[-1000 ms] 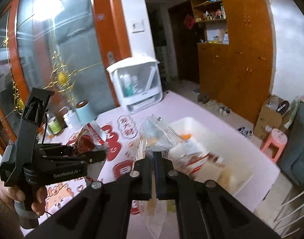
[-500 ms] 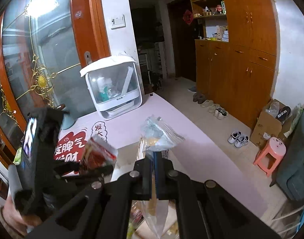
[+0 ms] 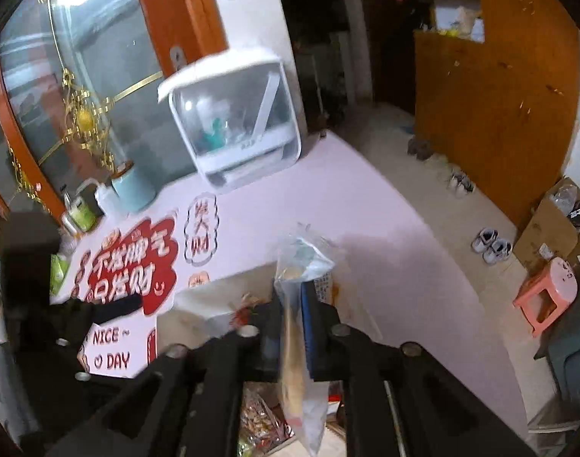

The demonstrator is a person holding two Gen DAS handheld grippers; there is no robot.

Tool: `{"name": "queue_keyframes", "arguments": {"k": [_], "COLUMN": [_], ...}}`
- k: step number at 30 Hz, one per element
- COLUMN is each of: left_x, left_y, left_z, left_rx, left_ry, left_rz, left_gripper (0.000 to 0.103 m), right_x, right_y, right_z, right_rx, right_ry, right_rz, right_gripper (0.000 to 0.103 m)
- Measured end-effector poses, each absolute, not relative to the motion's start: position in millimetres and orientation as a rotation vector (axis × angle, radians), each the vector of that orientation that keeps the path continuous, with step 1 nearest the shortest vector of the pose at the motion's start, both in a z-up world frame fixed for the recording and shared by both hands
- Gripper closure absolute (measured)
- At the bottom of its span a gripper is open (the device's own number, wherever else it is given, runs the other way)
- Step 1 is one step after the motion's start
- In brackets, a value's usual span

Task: Organize snacks

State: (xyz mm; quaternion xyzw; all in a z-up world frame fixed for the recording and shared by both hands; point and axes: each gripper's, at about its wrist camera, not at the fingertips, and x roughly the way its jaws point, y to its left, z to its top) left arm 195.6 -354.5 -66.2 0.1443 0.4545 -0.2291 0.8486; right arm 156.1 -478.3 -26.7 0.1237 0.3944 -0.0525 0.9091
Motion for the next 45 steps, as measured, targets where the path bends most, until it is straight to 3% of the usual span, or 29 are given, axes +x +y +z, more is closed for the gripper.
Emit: {"name": "queue_keyframes", "arguments": {"k": [5, 23, 28, 45], "left_x": [196.0, 166.2, 141.9, 48.9], "left_y": [-339.0, -270.3, -248.3, -197.4], "left_z": [-54.8, -26.7, -15.6, -0.5], "left_rx": [0.311, 0.182, 0.122, -0.007], "left_ry": [0.940, 0.942, 0.942, 0.930], "left_rz": [-0.475, -0.356, -0.313, -0.157], "left_gripper": [0.010, 0.009, 0.009, 0.009], "right_x": [158.2, 124.8, 99.8, 23.8], "right_y": [-468.6, -432.1, -419.4, -404.8], "right_z": [-23.9, -10.1, -8.1, -11.9], "right_rx": [0.239, 0.170, 0.153, 0.160], "right_ry": [0.790, 0.793, 0.784, 0.850], "right_rz": [-0.087, -0.009, 0.020, 0.086], "right_gripper": [0.076, 0.074, 0.055, 0.055]}}
